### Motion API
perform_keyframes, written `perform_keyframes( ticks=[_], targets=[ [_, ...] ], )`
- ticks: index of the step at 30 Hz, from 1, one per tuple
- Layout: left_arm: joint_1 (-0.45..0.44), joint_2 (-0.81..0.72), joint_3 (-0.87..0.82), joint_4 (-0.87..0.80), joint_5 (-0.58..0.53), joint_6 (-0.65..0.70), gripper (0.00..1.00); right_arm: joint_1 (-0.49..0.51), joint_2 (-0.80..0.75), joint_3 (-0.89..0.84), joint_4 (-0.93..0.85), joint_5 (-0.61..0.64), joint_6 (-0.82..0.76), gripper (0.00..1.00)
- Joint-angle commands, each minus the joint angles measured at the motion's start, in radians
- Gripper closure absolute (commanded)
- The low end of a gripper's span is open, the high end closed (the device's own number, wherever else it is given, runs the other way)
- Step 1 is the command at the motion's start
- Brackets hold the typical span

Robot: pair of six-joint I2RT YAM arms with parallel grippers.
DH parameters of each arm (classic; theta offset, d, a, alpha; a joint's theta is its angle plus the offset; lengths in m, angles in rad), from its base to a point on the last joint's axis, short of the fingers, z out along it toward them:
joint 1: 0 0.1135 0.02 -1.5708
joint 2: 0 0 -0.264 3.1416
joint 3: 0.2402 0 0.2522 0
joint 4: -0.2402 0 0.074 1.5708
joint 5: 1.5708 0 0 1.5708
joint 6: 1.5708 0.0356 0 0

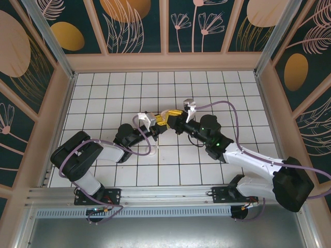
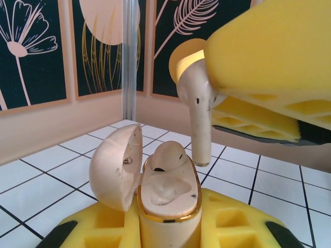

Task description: Insert wireless bluetooth earbuds into charging case

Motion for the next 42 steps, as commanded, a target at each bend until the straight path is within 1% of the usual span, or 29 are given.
perform_keyframes(
  ticks=[1,6,21,33,42],
  targets=[
    [-0.006,-0.035,0.013,0.030,0.003,0.055,0.90,0.009,-0.015,0.028,0.012,-0.009,0.002,0.77],
    [-0.011,-0.040,0.012,0.025,0.000,0.077,0.90,0.009,0.004,0.017,0.013,-0.001,0.007,0.77],
    [-0.013,-0.054,0.014,0.034,-0.003,0.065,0.90,0.011,0.051,-0.013,0.022,0.017,0.019,0.77],
    [-0.014,-0.059,0.016,0.036,-0.003,0.068,0.91,0.011,0.003,-0.049,-0.054,0.059,0.024,0.77],
    [-0.014,-0.062,0.020,0.027,0.008,0.079,0.91,0.012,-0.003,-0.034,-0.089,0.051,0.013,0.77]
  ],
)
